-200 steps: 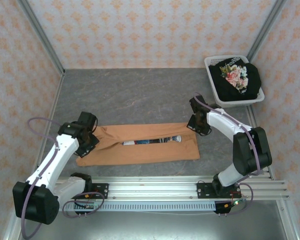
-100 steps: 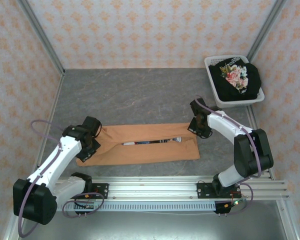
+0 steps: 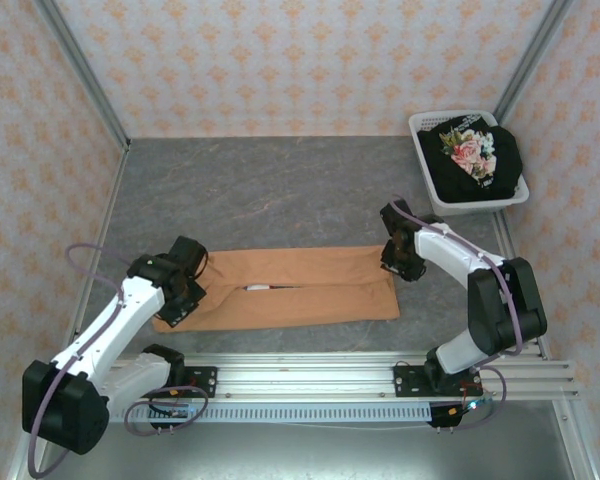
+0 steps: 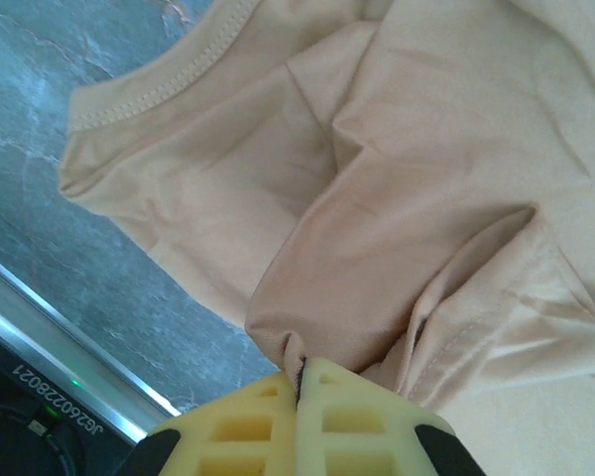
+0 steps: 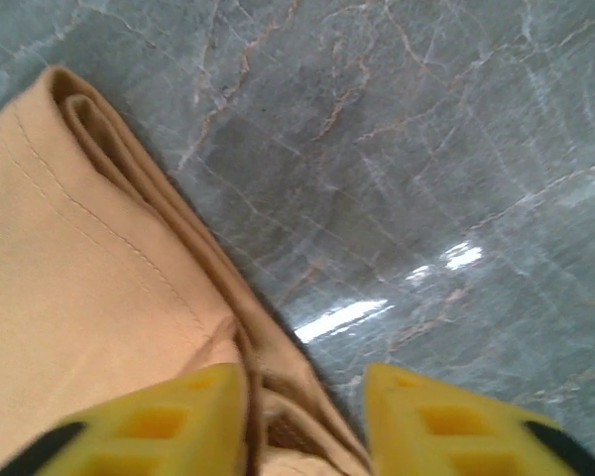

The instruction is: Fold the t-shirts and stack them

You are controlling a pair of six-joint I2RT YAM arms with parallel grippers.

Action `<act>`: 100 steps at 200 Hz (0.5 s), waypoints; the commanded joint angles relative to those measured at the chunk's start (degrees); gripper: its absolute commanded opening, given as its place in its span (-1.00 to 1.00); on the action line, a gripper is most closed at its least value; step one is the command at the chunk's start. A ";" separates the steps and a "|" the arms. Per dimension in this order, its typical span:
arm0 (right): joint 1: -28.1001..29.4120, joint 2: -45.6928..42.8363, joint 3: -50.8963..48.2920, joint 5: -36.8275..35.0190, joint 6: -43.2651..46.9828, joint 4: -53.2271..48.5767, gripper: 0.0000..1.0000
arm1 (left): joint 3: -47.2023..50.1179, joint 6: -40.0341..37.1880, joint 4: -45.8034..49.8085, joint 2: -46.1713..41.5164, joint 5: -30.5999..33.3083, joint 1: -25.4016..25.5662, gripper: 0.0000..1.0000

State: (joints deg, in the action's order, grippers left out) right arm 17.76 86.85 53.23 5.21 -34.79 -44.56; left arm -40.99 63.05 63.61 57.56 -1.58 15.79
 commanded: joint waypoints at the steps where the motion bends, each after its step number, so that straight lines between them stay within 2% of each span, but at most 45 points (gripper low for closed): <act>1: 0.32 -3.96 0.70 -5.04 -0.82 -3.53 -0.07 | -1.30 2.01 0.72 -0.61 -1.59 2.30 -1.00; 30: 0.27 -6.01 2.62 -4.51 0.07 -2.13 -0.07 | -4.05 2.67 1.93 -0.10 -2.72 5.87 -1.00; 100: 0.29 -0.17 7.82 -2.34 1.21 -1.29 -0.13 | -9.21 6.13 0.37 5.47 -2.96 13.57 -1.00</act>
State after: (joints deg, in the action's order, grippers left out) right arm 17.76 85.58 58.98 3.40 -34.44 -45.39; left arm -48.34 66.48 63.57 61.36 -4.62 27.40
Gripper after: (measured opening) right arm 0.436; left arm 0.047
